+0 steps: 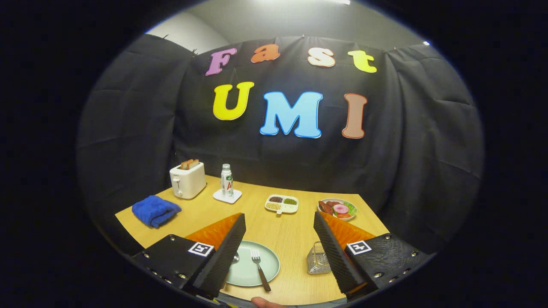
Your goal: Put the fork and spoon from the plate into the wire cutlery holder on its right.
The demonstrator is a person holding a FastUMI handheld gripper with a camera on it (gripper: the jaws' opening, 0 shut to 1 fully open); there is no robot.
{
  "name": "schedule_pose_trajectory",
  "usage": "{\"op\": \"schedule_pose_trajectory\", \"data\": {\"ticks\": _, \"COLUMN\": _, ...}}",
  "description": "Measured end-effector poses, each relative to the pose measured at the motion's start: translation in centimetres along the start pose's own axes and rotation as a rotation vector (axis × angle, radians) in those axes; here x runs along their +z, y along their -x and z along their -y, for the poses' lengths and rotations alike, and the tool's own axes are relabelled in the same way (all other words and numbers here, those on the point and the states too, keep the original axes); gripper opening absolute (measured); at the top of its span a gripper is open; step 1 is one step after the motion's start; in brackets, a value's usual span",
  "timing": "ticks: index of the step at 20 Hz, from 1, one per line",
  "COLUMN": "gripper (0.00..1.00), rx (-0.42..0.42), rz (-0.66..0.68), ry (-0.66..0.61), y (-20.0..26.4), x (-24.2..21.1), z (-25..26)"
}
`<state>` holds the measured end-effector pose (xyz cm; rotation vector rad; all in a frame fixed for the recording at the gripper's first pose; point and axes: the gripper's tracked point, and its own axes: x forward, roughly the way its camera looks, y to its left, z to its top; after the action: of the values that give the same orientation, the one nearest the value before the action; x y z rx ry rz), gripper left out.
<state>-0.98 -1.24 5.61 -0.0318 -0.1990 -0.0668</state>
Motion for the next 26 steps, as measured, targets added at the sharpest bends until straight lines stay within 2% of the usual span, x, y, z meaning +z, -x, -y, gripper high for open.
{"op": "schedule_pose_trajectory", "data": {"ticks": 5, "gripper": 0.97, "rx": 0.054, "rz": -0.159, "ry": 0.025, "y": -0.8, "x": -5.1, "z": -0.8}}
{"op": "schedule_pose_trajectory", "data": {"ticks": 12, "gripper": 0.98, "rx": 0.125, "rz": -0.5, "ry": 0.046, "y": -1.5, "x": -14.7, "z": -1.2}}
{"op": "schedule_pose_trajectory", "data": {"ticks": 14, "gripper": 0.98, "rx": 0.136, "rz": -0.552, "ry": 0.056, "y": -1.6, "x": -16.3, "z": -1.1}}
{"op": "schedule_pose_trajectory", "data": {"ticks": 17, "gripper": 0.84, "rx": 0.179, "rz": -0.641, "ry": 0.078, "y": -1.8, "x": -19.1, "z": -1.4}}
{"op": "schedule_pose_trajectory", "data": {"ticks": 18, "gripper": 0.84, "rx": 0.208, "rz": -0.667, "ry": 0.085, "y": -1.9, "x": -20.0, "z": -1.8}}
{"op": "schedule_pose_trajectory", "data": {"ticks": 20, "gripper": 0.68, "rx": 0.264, "rz": -0.739, "ry": 0.097, "y": -1.5, "x": -21.8, "z": -2.7}}
{"op": "schedule_pose_trajectory", "data": {"ticks": 22, "gripper": 0.56, "rx": 0.271, "rz": -0.777, "ry": 0.117, "y": -1.5, "x": -22.9, "z": -2.6}}
{"op": "schedule_pose_trajectory", "data": {"ticks": 24, "gripper": 0.55, "rx": 0.272, "rz": -0.778, "ry": 0.119, "y": -2.0, "x": -23.4, "z": -2.6}}
{"op": "schedule_pose_trajectory", "data": {"ticks": 25, "gripper": 0.23, "rx": 0.271, "rz": -0.777, "ry": 0.109, "y": -2.0, "x": -23.0, "z": -2.6}}
{"op": "schedule_pose_trajectory", "data": {"ticks": 26, "gripper": 0.19, "rx": 0.262, "rz": -0.775, "ry": 0.111, "y": -2.3, "x": -23.0, "z": -2.4}}
